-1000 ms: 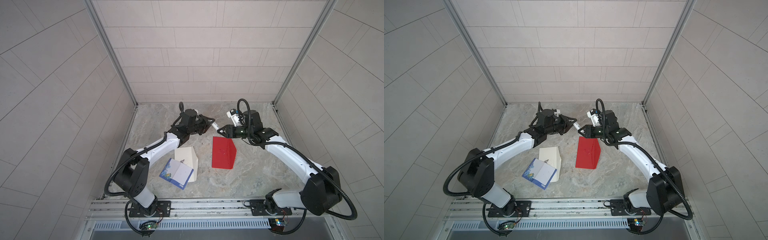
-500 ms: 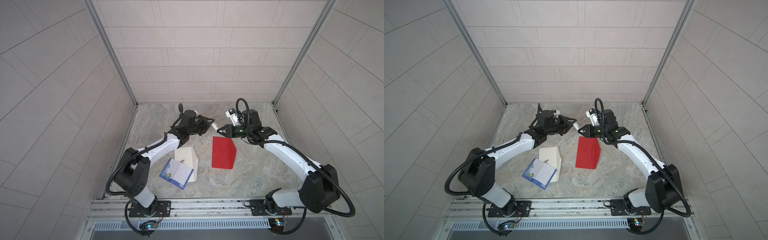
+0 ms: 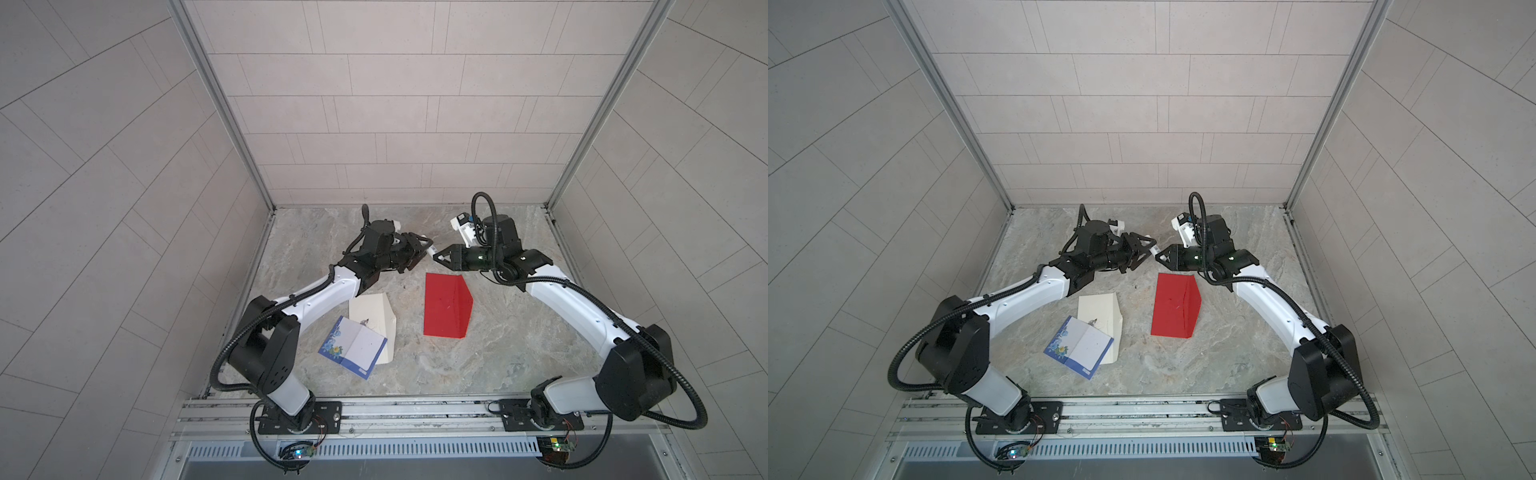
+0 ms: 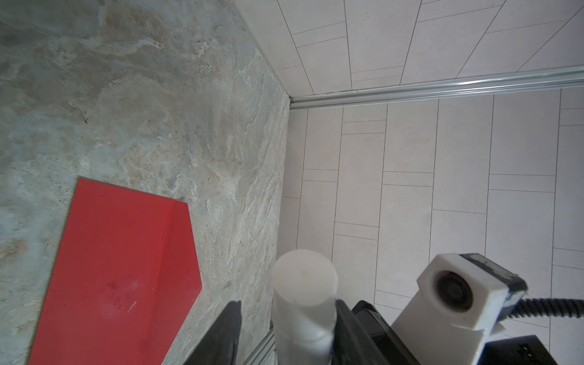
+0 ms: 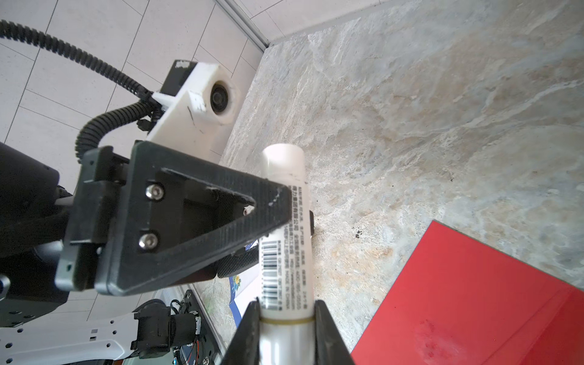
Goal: Place the letter into the envelope and seal it
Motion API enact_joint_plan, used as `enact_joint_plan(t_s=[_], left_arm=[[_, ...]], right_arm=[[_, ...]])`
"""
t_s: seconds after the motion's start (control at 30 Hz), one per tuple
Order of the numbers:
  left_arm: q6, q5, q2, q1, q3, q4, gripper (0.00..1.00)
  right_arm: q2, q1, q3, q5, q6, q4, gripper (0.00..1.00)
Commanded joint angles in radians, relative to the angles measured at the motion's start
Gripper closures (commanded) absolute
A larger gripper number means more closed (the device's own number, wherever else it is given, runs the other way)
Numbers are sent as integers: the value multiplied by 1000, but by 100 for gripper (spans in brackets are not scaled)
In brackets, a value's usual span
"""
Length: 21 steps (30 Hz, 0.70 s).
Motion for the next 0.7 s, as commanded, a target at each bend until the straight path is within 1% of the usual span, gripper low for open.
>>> enact_joint_plan(t_s=[0.0, 0.17, 0.27, 0.4, 0.43, 0.5, 0.57, 0.67], left_arm=[[20, 14, -26, -8, 31, 4, 55], [5, 31, -5, -12, 32, 65, 72], [0, 42, 3, -12, 34, 101, 81], [7, 80, 1, -12, 19, 206, 100], [8, 98, 0, -10, 9, 259, 100], [3, 145, -2, -7, -19, 407, 100], [1, 205, -7, 1, -64, 622, 100], [9, 255, -20, 6, -147, 928, 100]], right_arm=[[11, 10, 41, -15, -23, 0, 93], [19, 22, 54, -27, -49, -31, 93], [23, 22, 59, -58, -51, -31, 93], [20, 21, 62, -124, -49, -17, 96], [17, 20, 59, -159, -41, 1, 96], [2, 14, 38, -249, 13, 87, 96], [-28, 10, -3, -343, 115, 256, 97], [-88, 15, -43, -426, 223, 454, 98]])
